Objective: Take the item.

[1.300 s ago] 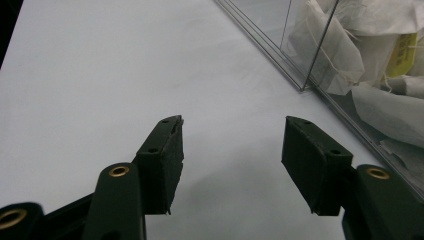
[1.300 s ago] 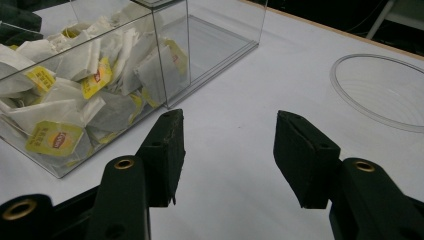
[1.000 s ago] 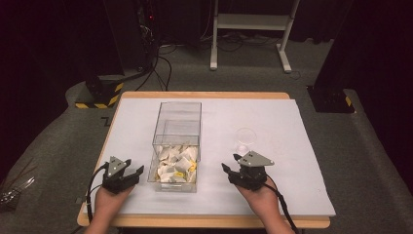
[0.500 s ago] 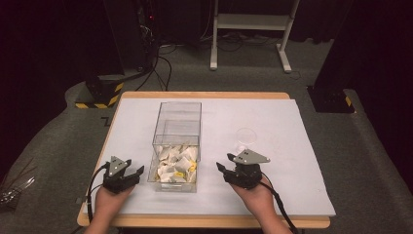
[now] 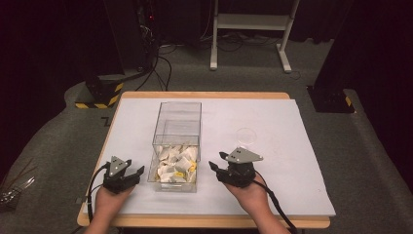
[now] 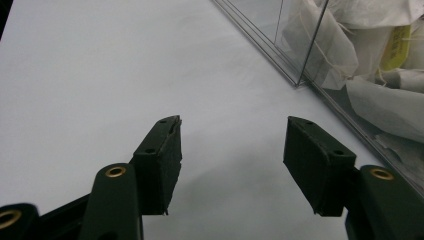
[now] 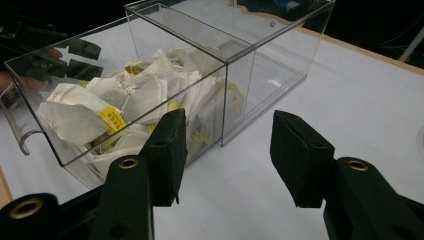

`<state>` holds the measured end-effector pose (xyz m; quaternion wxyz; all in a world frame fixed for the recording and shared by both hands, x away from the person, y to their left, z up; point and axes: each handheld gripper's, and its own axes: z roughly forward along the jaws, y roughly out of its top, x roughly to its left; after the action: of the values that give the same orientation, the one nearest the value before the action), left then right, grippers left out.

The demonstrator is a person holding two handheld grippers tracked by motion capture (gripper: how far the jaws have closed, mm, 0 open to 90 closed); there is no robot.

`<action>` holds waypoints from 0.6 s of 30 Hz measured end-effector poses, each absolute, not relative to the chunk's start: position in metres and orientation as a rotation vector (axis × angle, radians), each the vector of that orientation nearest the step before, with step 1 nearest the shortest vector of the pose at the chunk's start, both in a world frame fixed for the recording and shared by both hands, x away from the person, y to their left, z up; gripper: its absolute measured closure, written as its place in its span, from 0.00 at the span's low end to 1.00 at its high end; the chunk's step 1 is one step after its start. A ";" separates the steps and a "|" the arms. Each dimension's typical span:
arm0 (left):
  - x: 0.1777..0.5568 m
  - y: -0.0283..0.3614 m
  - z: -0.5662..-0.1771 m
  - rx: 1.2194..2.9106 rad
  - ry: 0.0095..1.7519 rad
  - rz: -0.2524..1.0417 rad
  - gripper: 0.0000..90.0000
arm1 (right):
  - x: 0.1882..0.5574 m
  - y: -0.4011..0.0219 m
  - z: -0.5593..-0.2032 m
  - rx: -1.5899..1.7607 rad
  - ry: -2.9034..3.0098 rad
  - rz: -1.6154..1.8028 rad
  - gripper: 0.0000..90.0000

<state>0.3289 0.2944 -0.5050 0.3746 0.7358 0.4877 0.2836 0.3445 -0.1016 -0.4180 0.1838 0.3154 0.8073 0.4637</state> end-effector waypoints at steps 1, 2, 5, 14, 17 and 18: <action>0.329 0.295 -0.505 1.885 1.247 0.724 0.45 | 0.344 -0.100 -0.417 0.886 2.281 1.303 0.54; 0.329 0.294 -0.505 1.886 1.249 0.720 0.45 | 0.344 -0.098 -0.417 0.881 2.282 1.303 0.54; 0.330 0.294 -0.505 1.892 1.250 0.715 0.45 | 0.343 -0.093 -0.415 0.861 2.288 1.300 0.53; 0.330 0.294 -0.505 1.890 1.244 0.719 0.45 | 0.342 -0.082 -0.412 0.836 2.304 1.340 0.52; 0.331 0.294 -0.506 1.892 1.253 0.708 0.45 | 0.340 -0.077 -0.412 0.820 2.317 1.351 0.52; 0.331 0.294 -0.506 1.891 1.254 0.709 0.45 | 0.339 -0.075 -0.412 0.814 2.321 1.355 0.52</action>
<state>0.3308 0.2943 -0.5055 0.3730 0.7380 0.4894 0.2768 0.3394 -0.0753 -0.4120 0.1660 0.2860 0.8149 0.4759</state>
